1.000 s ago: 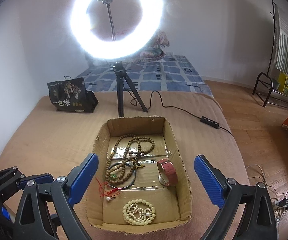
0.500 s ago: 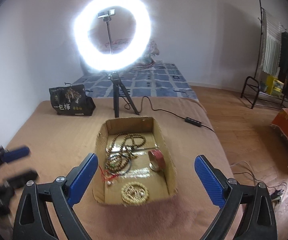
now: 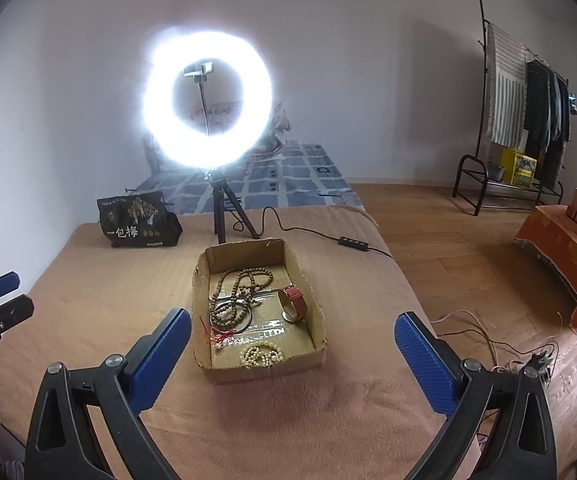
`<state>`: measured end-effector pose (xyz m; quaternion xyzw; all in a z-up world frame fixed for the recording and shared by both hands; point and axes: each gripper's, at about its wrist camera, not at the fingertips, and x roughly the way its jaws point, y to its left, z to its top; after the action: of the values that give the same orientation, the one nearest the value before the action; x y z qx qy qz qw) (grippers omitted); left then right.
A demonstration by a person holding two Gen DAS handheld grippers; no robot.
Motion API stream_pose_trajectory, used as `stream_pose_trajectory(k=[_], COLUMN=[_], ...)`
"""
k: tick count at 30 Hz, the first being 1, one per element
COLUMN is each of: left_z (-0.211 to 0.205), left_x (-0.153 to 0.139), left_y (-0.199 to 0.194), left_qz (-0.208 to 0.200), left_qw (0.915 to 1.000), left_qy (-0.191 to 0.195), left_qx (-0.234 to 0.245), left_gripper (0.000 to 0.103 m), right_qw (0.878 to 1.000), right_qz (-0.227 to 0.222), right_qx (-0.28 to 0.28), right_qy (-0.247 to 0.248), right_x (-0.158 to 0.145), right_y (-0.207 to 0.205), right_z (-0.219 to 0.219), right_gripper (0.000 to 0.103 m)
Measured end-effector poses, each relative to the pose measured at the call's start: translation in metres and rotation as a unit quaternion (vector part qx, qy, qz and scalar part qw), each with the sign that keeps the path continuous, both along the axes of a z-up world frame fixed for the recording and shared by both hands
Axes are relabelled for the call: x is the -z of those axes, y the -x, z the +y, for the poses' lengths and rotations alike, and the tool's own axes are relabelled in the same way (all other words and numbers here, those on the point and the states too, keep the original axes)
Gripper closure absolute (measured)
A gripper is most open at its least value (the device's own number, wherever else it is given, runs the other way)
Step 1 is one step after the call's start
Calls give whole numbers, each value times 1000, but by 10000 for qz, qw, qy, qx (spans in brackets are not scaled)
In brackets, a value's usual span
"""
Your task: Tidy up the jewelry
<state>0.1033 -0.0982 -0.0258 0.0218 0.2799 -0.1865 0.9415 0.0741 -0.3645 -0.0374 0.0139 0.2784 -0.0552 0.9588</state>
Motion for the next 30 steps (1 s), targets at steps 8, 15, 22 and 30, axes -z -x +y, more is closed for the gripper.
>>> stream_pose_trajectory(k=[8,15,22,30], left_z=[3,3,8,12], left_x=[-15,-20,-19,-19], left_y=[21,27,26,30], left_qz=[-300,-417,-339,-342], left_qw=[9995,9986,9988,9987], left_qy=[-78,-191,-148,-166], left_qx=[-83,-251,-314,-353], left_gripper=[3,0,0,0], right_qw=[9997,9993,9991,9990], right_qz=[-195,-277,-266,-326], right_qx=[37,-41,41,51], right_qy=[155,246,317,296], right_x=[-11,-12,-8,-11], right_y=[19,21,20,24], right_z=[12,20,24,25], right_gripper=[0,0,0,0])
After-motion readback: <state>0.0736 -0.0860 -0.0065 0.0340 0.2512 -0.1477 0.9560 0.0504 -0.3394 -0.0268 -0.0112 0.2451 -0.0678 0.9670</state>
